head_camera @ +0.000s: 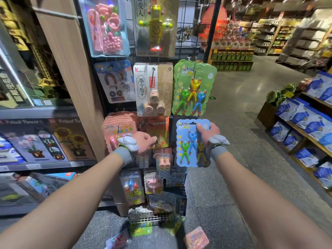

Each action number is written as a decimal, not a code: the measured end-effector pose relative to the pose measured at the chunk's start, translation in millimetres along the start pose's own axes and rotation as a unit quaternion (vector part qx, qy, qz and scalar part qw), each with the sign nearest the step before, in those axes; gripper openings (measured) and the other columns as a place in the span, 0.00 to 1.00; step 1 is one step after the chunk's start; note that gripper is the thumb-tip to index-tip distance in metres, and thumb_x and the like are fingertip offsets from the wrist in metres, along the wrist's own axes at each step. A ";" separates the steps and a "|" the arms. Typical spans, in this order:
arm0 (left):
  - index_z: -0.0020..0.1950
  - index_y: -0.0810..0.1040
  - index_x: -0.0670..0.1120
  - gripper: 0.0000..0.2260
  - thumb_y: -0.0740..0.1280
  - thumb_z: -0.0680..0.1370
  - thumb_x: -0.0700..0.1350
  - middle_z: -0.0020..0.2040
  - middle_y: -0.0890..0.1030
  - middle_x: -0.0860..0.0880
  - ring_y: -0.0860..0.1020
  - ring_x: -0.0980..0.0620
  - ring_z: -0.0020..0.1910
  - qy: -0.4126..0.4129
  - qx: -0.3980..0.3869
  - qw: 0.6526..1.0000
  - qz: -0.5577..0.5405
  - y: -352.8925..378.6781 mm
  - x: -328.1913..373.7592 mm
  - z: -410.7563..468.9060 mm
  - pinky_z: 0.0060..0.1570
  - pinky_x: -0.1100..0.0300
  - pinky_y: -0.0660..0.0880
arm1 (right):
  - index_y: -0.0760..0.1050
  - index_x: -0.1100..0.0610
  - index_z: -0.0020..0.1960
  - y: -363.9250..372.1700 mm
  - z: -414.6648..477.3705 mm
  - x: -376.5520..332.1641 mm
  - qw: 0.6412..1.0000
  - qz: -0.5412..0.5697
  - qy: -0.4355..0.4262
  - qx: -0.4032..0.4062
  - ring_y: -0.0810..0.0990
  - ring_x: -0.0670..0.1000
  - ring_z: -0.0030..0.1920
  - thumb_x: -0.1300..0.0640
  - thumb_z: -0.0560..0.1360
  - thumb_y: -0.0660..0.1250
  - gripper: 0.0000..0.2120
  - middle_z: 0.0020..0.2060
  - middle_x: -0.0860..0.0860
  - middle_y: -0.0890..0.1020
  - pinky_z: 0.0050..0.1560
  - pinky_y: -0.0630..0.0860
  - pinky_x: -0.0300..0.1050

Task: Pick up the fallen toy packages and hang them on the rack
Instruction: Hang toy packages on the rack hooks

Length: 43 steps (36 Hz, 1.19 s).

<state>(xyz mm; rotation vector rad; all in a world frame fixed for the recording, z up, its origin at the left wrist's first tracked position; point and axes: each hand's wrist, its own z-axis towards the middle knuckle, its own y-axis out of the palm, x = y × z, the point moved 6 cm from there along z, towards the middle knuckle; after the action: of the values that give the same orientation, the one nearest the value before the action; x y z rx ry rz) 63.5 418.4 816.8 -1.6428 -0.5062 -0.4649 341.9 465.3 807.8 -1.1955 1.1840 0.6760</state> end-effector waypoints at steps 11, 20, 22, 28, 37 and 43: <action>0.32 0.68 0.45 0.22 0.61 0.80 0.58 0.30 0.69 0.48 0.69 0.49 0.31 -0.016 0.004 0.999 -0.031 13.5 -24.7 9.0 0.34 0.59 0.66 | 0.71 0.59 0.54 12.0 19.0 -5.6 0.995 -0.097 -0.007 -0.015 0.75 0.58 0.47 0.49 0.79 0.60 0.13 0.49 0.56 0.77 0.53 0.72 0.51; 0.28 0.65 0.47 0.24 0.62 0.80 0.57 0.28 0.67 0.50 0.67 0.49 0.29 -0.046 0.007 0.998 -0.040 18.3 -45.4 14.7 0.35 0.58 0.65 | 0.69 0.57 0.45 23.4 50.0 -11.3 0.989 -0.147 -0.017 -0.029 0.70 0.56 0.40 0.63 0.76 0.59 0.03 0.39 0.55 0.74 0.43 0.67 0.45; 0.27 0.64 0.48 0.24 0.63 0.81 0.56 0.26 0.66 0.51 0.66 0.51 0.28 -0.052 0.010 0.997 -0.052 18.0 -48.3 14.2 0.35 0.58 0.64 | 0.73 0.58 0.55 25.5 57.7 -13.2 0.989 -0.142 -0.017 -0.032 0.76 0.56 0.45 0.64 0.76 0.58 0.10 0.47 0.56 0.79 0.48 0.70 0.44; 0.28 0.67 0.47 0.24 0.63 0.81 0.56 0.27 0.68 0.51 0.67 0.50 0.29 -0.077 0.019 0.995 -0.066 18.1 -67.7 18.5 0.36 0.57 0.65 | 0.71 0.61 0.67 31.5 63.7 -24.5 0.990 -0.127 -0.048 -0.045 0.74 0.53 0.54 0.65 0.81 0.58 0.15 0.58 0.52 0.77 0.44 0.63 0.31; 0.31 0.67 0.46 0.22 0.62 0.81 0.57 0.28 0.66 0.49 0.67 0.49 0.30 -0.127 0.025 0.989 -0.068 26.9 -88.2 -1.2 0.36 0.57 0.65 | 0.74 0.61 0.62 39.2 75.6 1.4 0.993 -0.113 -0.002 -0.019 0.76 0.54 0.50 0.64 0.75 0.65 0.15 0.56 0.57 0.80 0.52 0.71 0.44; 0.34 0.79 0.45 0.21 0.63 0.80 0.57 0.27 0.70 0.50 0.69 0.49 0.29 -0.150 0.032 0.986 -0.065 31.6 -107.5 -32.5 0.31 0.58 0.63 | 0.71 0.60 0.59 33.9 60.6 17.6 0.994 -0.109 0.026 0.013 0.77 0.59 0.57 0.62 0.77 0.62 0.11 0.58 0.59 0.78 0.49 0.66 0.41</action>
<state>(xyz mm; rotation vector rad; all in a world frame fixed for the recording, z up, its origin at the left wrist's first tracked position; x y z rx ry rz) -7.0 376.1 734.1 -1.6324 -0.8488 -0.2932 336.7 529.2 775.7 -1.3055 1.0826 0.4653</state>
